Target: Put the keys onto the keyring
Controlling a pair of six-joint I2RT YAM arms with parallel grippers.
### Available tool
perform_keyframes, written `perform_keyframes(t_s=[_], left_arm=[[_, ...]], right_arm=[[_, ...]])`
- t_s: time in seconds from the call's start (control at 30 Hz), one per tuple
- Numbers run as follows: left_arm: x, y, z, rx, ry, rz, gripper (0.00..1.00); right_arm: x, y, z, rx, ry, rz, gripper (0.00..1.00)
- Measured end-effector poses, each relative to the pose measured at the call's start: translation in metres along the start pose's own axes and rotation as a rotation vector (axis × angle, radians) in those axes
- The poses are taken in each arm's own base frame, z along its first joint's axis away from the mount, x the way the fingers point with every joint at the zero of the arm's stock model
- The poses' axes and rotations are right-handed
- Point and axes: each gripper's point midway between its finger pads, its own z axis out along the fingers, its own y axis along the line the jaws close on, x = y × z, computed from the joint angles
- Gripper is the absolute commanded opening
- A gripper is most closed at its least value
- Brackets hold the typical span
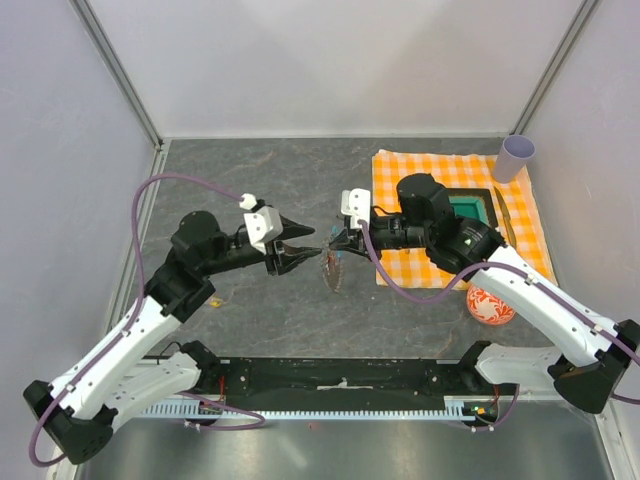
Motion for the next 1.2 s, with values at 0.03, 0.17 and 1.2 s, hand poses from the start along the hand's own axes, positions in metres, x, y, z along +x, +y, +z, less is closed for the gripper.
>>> perform_keyframes(t_s=[0.03, 0.17, 1.2], left_arm=[[0.004, -0.001, 0.002, 0.017, 0.026, -0.002, 0.52], [0.032, -0.004, 0.008, 0.073, 0.145, -0.037, 0.53], [0.059, -0.018, 0.018, 0.236, 0.314, -0.072, 0.32]], right_arm=[[0.000, 0.000, 0.000, -0.002, 0.011, -0.011, 0.00], [0.007, 0.001, 0.003, -0.010, 0.060, -0.037, 0.00], [0.022, 0.014, 0.007, -0.062, 0.119, -0.064, 0.00]])
